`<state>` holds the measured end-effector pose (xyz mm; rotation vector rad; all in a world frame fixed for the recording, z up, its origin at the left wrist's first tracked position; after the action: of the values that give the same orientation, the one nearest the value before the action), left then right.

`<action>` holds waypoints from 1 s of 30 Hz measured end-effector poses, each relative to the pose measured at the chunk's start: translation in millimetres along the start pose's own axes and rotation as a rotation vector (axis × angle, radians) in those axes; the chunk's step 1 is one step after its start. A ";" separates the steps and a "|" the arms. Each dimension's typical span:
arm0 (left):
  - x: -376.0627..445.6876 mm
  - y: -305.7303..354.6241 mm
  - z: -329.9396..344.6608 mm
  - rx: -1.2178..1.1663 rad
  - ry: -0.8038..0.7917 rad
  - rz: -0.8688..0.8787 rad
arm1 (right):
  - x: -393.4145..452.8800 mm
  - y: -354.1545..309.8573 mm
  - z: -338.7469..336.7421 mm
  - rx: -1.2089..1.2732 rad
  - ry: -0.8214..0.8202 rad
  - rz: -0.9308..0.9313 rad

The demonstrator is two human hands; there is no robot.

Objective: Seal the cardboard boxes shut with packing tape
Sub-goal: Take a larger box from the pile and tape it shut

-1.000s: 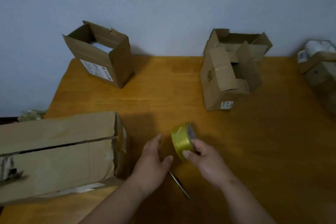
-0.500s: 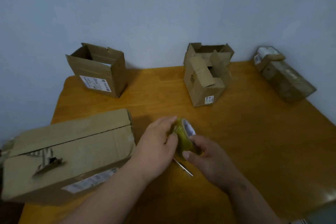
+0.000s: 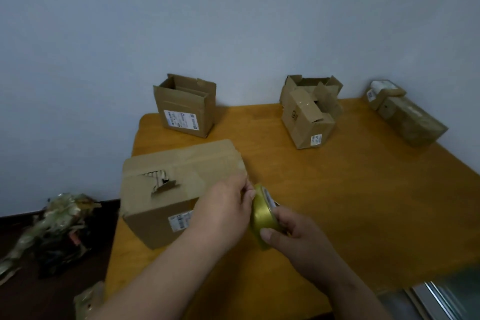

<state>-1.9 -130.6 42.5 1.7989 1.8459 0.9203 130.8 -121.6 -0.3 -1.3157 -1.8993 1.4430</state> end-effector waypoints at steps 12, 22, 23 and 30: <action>-56.2 -81.5 -35.1 -0.701 0.128 -0.522 | -2.2 15.2 38.2 0.362 -0.401 0.180; -55.5 -38.4 -6.8 -0.640 -0.084 -0.420 | -12.0 82.2 47.2 0.857 -0.331 0.858; -53.5 -33.5 -5.1 -0.617 -0.101 -0.380 | -16.9 89.8 51.0 0.895 -0.363 0.924; -46.3 -29.7 -9.1 -0.677 -0.052 -0.310 | -10.3 87.0 34.8 0.967 -0.453 0.643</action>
<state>-25.3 -176.3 21.0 1.0826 1.4695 1.1744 146.2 -146.8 -89.7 -1.1516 -0.6599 2.6666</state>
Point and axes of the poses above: each hand's wrist, its own x-axis towards the middle knuckle, its own z-axis out of the palm, y = z × x, the point moved 10 cm from there along x, towards the middle knuckle, and after that the axes turned 11 degrees about z, right-handed, at the moved point
